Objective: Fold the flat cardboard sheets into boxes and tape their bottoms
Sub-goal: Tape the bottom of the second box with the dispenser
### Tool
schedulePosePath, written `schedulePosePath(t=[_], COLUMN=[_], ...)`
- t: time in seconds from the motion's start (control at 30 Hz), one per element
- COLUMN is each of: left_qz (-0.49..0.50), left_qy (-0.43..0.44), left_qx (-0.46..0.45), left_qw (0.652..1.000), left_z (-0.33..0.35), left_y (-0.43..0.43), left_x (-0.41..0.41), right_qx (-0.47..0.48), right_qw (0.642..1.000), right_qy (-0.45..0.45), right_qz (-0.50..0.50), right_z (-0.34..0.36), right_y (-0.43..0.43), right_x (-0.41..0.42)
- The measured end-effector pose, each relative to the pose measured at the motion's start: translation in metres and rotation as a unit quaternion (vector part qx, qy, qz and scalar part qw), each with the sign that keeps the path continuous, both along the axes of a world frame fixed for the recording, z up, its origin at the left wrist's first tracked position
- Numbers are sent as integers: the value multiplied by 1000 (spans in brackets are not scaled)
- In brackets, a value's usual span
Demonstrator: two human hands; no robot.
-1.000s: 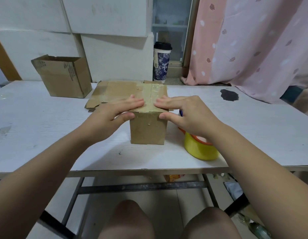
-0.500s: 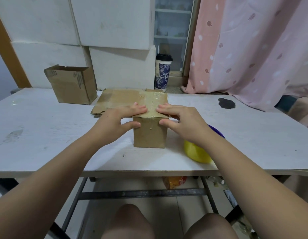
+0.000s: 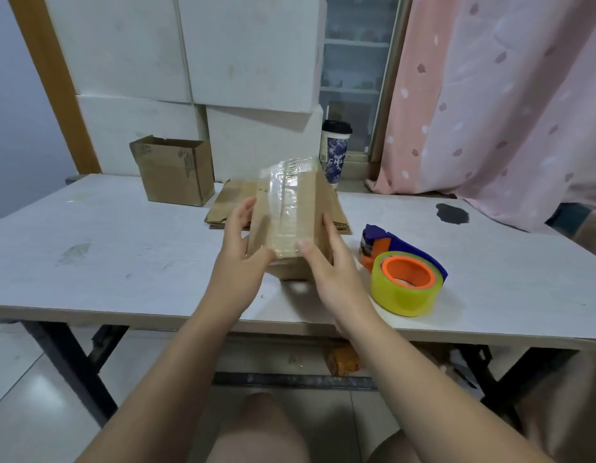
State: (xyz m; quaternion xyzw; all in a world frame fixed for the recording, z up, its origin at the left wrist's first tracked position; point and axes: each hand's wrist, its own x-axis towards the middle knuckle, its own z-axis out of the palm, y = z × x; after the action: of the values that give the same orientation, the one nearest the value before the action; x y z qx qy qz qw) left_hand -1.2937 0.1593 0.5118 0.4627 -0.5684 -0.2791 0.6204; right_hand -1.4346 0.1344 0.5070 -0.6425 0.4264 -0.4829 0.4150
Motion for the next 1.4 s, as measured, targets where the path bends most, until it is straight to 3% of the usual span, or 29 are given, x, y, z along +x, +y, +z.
schedulePosePath(t=[0.17,0.27,0.33,0.47,0.57,0.63,0.83,0.9,1.07,1.2,1.3,1.4], left_qz=[0,31,25,-61,-113,-155,-204,-178,32,225,210,163], left_qy=[80,125,209,358,396,427,499,490,365,186,36,20], left_qx=[35,43,27,9,21,37,118,152,139,91,21,-32], left_qw=[996,991,977,932,911,890,834,840,920,952,977,986], left_z=[10,12,7,-8,-16,-21,-35,-38,-33,-13,6,20], left_y=[12,13,12,17,17,18,16,15,17,10,9,8], left_x=[5,6,7,8,8,9,18,20,29,42,51,63], right_qx=[-162,-355,-415,-267,-107,-94,-193,-210,-160,-121,-88,-62], right_qw=[979,899,878,962,992,995,976,966,969,950,931,911], right_qy=[120,253,238,40,-57,-30,89,145,187,275,332,376], right_qz=[-7,-30,-18,-48,-20,17,49,42,38,86,125,156], right_z=[0,9,13,27,39,41,31,24,10,16,28,43], right_y=[13,15,16,23,16,12,10,6,-3,-4,-8,-13], right_x=[2,2,3,8,8,6,5,4,-7,-12,-13,-15])
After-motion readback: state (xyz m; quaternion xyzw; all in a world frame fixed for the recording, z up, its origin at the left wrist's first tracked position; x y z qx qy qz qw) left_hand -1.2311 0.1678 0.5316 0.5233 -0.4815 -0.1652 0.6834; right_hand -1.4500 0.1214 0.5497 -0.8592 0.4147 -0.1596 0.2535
